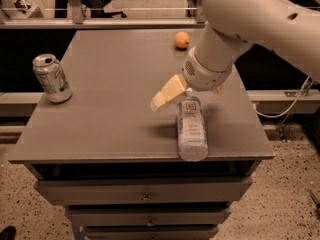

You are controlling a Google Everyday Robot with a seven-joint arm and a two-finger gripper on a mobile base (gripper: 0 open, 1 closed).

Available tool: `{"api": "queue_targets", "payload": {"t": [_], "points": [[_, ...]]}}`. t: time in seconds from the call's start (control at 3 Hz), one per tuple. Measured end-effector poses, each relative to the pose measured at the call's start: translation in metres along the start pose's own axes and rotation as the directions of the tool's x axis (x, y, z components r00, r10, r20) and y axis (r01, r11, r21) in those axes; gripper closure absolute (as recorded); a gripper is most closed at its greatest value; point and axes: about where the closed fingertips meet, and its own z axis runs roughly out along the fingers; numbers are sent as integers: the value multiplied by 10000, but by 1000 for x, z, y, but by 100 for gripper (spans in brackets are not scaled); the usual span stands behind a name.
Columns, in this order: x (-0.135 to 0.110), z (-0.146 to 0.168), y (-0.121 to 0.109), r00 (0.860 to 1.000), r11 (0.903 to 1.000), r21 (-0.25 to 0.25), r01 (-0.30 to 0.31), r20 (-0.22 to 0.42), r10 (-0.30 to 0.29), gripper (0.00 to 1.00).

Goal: Place blue plastic bottle upright

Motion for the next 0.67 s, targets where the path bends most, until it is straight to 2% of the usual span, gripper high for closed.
{"api": "queue_targets", "payload": {"t": [0.33, 0.67], "points": [[1, 14, 7, 9926, 9930, 445, -1091, -481, 1113, 0], [8, 27, 17, 9810, 9818, 991, -1623, -908, 1714, 18]]}}
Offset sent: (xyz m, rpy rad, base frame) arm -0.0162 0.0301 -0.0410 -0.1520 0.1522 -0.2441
